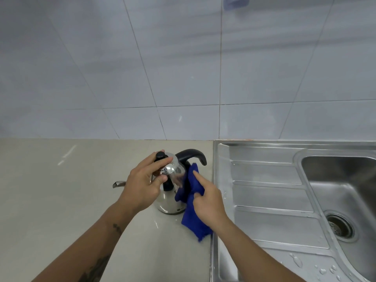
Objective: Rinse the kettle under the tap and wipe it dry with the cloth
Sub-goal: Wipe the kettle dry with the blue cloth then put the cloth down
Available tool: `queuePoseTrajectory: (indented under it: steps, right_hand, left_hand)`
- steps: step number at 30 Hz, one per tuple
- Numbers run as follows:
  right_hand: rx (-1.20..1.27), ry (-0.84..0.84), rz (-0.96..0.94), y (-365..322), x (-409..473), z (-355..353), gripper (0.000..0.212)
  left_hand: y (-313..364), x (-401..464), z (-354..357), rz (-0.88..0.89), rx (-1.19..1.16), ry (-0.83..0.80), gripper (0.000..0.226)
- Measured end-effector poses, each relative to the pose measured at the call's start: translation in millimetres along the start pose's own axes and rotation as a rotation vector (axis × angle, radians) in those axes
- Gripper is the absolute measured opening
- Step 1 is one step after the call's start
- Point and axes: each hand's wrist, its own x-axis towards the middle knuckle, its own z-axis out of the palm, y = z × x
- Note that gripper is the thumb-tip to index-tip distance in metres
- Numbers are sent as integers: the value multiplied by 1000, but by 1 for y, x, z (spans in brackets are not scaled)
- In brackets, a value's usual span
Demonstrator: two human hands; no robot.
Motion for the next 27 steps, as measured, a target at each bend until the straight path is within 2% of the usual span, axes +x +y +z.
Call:
queuePoseTrajectory:
  steps: [6,10,13,17,20,23,27]
  right_hand:
    - [-35,6,-85,-24,26,8,74]
    - [-106,-54,21,-14,38,-3,79]
    - [-53,-37,73,-10,22,0,79]
    - [-15,19,-103,-5,-9,16,74]
    - [-84,31,-198,10,-14,25,85]
    - [-106,-43,-178,24,-13,30,102]
    - [-87,-49,-140,15,-10,33,102]
  left_hand:
    - [4,2,-3,-44,-10,-12,62]
    - [5,1,1,-79,-38,9,62]
    - [4,0,3,-94,-64,30,62]
    - [4,-1,6,-94,-71,38,62]
    - [5,0,8,-110,-61,41,60]
    - [7,-1,11,-143,-57,49,59]
    - [12,-3,12,-155,-17,73,55]
